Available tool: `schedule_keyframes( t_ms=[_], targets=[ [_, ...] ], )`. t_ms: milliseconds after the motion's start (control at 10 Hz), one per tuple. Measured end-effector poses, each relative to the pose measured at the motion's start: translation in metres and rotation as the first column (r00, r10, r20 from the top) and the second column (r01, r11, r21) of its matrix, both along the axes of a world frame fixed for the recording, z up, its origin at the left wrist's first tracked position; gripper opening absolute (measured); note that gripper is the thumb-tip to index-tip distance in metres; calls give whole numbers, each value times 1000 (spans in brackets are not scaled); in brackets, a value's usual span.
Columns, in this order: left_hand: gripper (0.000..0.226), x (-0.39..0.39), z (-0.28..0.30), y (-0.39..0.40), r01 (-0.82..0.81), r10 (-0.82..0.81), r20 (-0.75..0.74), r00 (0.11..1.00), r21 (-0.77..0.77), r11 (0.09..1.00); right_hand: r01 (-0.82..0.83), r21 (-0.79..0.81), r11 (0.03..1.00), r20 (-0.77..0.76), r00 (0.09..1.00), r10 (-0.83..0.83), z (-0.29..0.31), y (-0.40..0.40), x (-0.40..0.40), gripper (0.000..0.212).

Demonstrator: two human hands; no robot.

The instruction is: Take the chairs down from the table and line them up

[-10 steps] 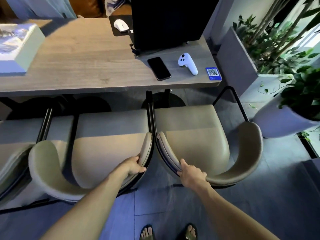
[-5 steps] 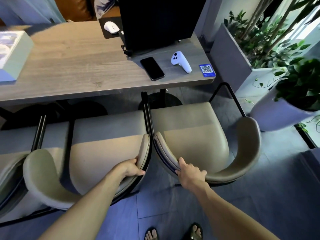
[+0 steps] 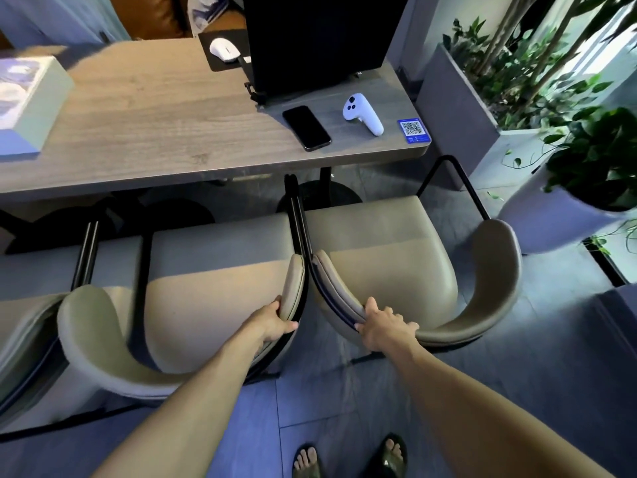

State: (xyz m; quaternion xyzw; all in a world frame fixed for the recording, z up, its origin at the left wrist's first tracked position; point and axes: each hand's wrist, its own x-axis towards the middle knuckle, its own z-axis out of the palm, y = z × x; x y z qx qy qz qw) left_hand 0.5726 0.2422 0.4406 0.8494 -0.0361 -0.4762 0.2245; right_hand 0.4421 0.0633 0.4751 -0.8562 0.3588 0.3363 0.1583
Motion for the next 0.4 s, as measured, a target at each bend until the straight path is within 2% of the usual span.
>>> schedule_keyframes(
  t_ms=[100, 200, 300, 400],
  targets=[
    [80, -21, 9, 11, 2, -4, 155, 988, 11, 1000, -68, -6, 998, 21, 997, 68, 13, 6, -11, 65],
    [82, -39, 25, 23, 31, -28, 117, 993, -30, 999, -78, 116, 990, 93, 993, 67, 40, 4, -28, 61],
    [68, -43, 51, 29, 19, -18, 14, 1000, -97, 995, -76, 269, 960, 91, 994, 54, 87, -8, -34, 39],
    [22, -41, 94, 32, 54, -50, 36, 998, -134, 990, -58, 358, 932, 184, 983, -9, 136, -12, -38, 30]
  ],
)
